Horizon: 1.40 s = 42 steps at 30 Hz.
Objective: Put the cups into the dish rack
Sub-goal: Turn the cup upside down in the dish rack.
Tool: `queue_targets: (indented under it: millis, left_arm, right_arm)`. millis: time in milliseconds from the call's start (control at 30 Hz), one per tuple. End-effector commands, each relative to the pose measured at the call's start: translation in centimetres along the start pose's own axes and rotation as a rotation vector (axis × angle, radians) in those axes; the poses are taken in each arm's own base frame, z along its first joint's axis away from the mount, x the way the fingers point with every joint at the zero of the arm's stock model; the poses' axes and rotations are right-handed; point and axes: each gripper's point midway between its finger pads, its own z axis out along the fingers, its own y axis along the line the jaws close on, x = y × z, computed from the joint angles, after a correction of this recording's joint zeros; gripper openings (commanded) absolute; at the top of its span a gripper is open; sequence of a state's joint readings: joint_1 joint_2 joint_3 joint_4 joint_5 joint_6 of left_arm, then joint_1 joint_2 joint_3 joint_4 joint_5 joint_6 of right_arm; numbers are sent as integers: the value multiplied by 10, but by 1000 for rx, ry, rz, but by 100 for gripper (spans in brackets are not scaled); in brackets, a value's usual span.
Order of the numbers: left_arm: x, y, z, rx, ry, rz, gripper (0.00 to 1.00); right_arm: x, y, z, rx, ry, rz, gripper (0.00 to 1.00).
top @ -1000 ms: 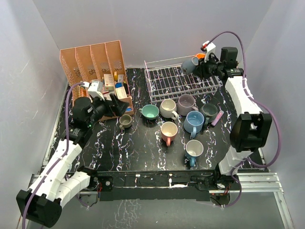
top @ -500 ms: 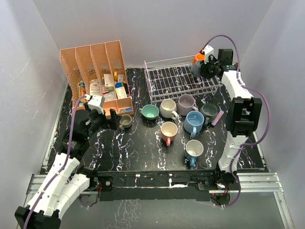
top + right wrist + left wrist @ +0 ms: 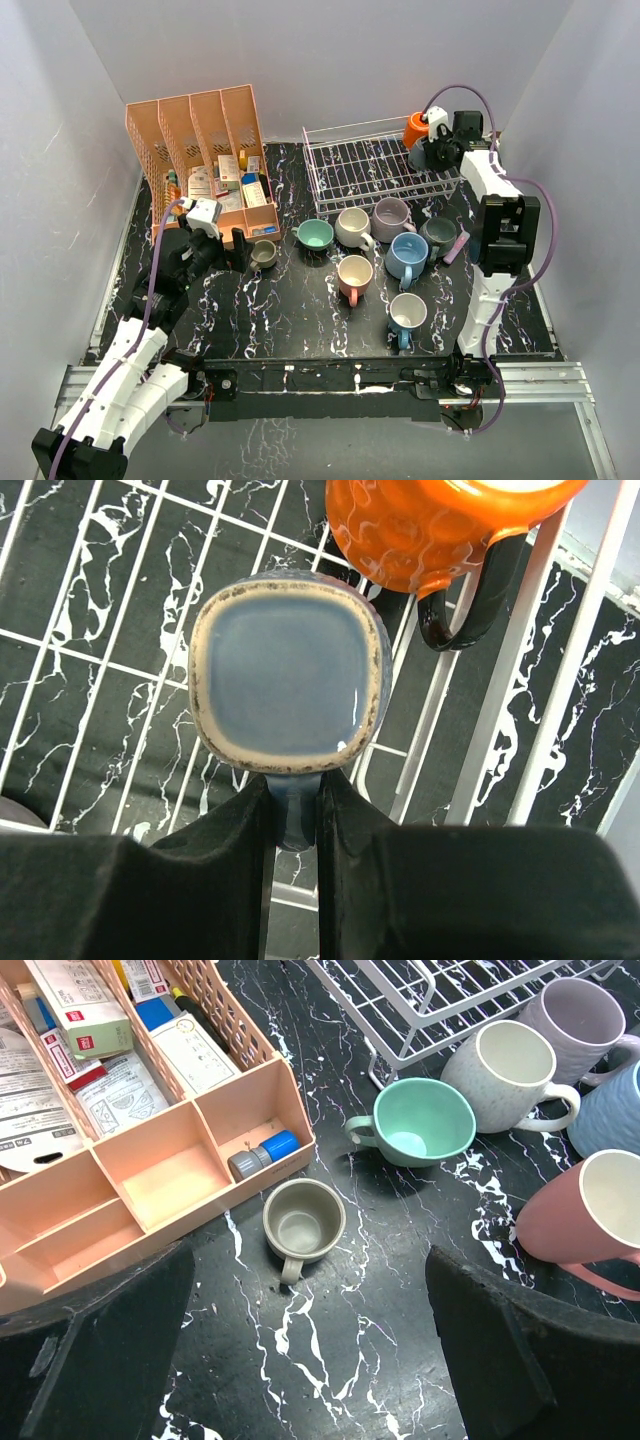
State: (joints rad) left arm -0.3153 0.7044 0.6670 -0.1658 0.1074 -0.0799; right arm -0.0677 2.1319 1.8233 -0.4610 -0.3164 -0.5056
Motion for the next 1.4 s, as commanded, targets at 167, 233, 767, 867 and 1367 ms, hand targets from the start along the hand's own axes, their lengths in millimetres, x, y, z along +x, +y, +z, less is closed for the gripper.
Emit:
queue_targets:
  millis: [167,233,767,867,1367]
  left_arm:
    - [2,-1,0,13,3,19,97]
    - [2,-1,0,15,3,19,97]
    - [5,-1,0,16,14,21,97]
    - [5,-1,0,16,14,21,97]
    - [3,0,-1,10,8,23,97]
  right_arm:
    - [-41,-37,-1,136,-127,-17,10]
    - [-40,-38,1,138,-124,-9,11]
    - [-41,-50,2,202,-118,27,44]
    - [-47,-52,-5,219,-127,29,44]
    - [-95,-27,-60,124,-265,-18,47]
